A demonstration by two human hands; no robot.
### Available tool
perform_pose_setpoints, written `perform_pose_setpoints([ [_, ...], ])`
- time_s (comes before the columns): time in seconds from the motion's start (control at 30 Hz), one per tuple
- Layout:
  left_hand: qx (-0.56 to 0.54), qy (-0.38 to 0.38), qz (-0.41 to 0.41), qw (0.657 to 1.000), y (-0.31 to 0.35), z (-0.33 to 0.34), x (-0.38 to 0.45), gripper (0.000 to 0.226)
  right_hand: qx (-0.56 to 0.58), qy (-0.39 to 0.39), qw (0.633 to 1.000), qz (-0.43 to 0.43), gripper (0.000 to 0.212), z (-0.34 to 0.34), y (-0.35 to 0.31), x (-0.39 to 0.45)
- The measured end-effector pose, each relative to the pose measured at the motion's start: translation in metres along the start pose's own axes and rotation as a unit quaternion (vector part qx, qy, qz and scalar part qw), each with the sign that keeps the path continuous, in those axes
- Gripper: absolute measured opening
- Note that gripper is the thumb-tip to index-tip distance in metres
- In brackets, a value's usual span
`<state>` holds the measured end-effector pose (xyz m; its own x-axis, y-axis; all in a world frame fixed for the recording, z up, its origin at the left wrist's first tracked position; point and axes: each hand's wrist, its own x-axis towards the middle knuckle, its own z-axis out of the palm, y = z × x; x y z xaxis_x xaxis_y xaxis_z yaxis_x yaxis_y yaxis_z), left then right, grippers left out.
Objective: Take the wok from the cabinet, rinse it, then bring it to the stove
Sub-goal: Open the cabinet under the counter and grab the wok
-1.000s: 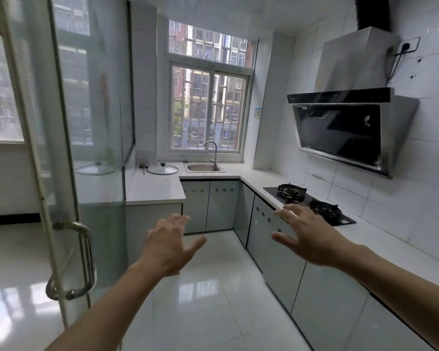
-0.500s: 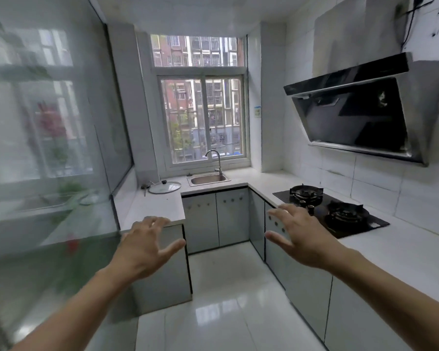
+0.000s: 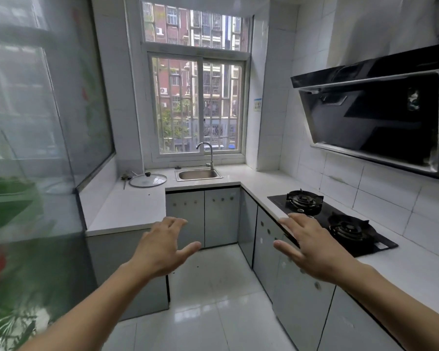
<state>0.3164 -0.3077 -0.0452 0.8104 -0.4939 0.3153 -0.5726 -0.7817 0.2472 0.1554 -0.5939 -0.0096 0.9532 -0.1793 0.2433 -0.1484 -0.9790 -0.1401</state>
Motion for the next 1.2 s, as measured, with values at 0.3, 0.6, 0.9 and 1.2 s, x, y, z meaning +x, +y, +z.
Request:
perform_pose_setpoints([
  [0.3, -0.046, -0.003, 0.042, 0.998, -0.046, 0.045, 0.166, 0.073, -0.041, -0.014, 0.999, 0.030, 0.094, 0.018, 0.004, 0.141],
  [0.6, -0.053, -0.022, 0.033, 0.998, -0.089, 0.104, 0.285, 0.067, -0.011, -0.012, 0.999, 0.041, 0.094, 0.065, 0.040, 0.268],
  [0.9, 0.004, -0.031, 0.046, 0.998, -0.096, 0.167, 0.432, 0.078, 0.014, -0.005, 1.000, 0.017, 0.095, 0.127, 0.125, 0.426],
  [1.2, 0.035, -0.017, -0.008, 0.999, -0.121, 0.195, 0.589, 0.081, 0.028, -0.035, 0.999, -0.028, 0.086, 0.158, 0.179, 0.607],
])
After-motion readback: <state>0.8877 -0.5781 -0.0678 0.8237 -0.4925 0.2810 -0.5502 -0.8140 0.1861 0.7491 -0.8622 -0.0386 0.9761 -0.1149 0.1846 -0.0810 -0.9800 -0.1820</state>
